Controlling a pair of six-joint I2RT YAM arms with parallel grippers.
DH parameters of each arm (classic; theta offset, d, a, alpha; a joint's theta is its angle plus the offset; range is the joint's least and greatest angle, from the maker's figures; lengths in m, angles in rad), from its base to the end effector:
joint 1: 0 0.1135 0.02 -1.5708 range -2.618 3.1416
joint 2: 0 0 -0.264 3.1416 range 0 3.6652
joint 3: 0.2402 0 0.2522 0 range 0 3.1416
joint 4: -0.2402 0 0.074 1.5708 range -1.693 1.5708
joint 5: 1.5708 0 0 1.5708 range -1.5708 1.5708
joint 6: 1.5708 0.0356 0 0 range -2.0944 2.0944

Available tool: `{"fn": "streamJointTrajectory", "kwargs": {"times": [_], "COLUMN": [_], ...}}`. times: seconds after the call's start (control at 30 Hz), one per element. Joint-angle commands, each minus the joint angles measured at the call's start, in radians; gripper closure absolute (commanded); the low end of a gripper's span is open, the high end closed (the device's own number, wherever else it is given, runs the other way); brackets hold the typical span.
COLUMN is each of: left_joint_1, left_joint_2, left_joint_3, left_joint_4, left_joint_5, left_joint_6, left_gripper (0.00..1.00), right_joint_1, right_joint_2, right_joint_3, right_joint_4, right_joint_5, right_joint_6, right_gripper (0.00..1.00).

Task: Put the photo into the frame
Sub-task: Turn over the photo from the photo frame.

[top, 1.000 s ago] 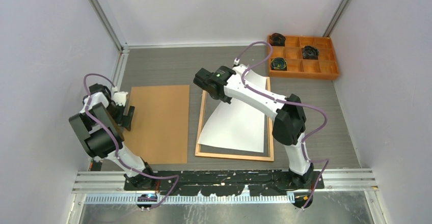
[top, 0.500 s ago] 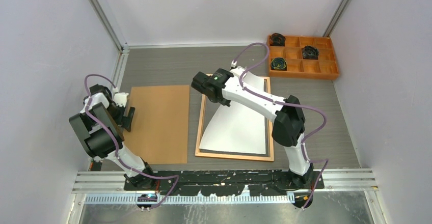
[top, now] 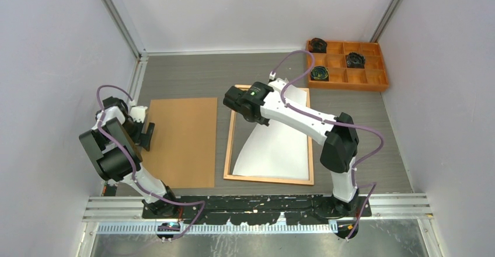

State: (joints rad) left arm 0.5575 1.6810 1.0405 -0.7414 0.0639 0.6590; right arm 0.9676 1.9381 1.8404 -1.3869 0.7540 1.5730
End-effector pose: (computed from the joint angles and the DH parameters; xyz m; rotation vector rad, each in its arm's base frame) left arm 0.2574 0.1578 0.1700 0.1585 2.9448 0.0823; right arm 0.2317 0.2934 0.2961 0.7517 2.2701 -0.1817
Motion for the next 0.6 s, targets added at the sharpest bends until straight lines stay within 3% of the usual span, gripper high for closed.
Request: {"fn": "streamJointTrajectory", "kwargs": {"times": [0.0,0.57], "left_joint_1": [-0.004,-0.004], "left_joint_2": [-0.009,-0.009], "left_joint_3": [0.004,-0.01], "left_joint_4": [0.009,0.024], "left_joint_5": [0.004,-0.01], "left_joint_6": [0.004,0.012], "left_gripper": [0.0,0.0], "right_joint_1": [-0.003,-0.051], "right_joint_2": [0.023,0.127], "right_joint_3": [0.08,0.085], "right_joint_4": [-0.029,0.089], "right_joint_5": [0.054,-0.089], "right_joint_6": [0.009,-0.136], "right_gripper": [0.99,0.99]}}
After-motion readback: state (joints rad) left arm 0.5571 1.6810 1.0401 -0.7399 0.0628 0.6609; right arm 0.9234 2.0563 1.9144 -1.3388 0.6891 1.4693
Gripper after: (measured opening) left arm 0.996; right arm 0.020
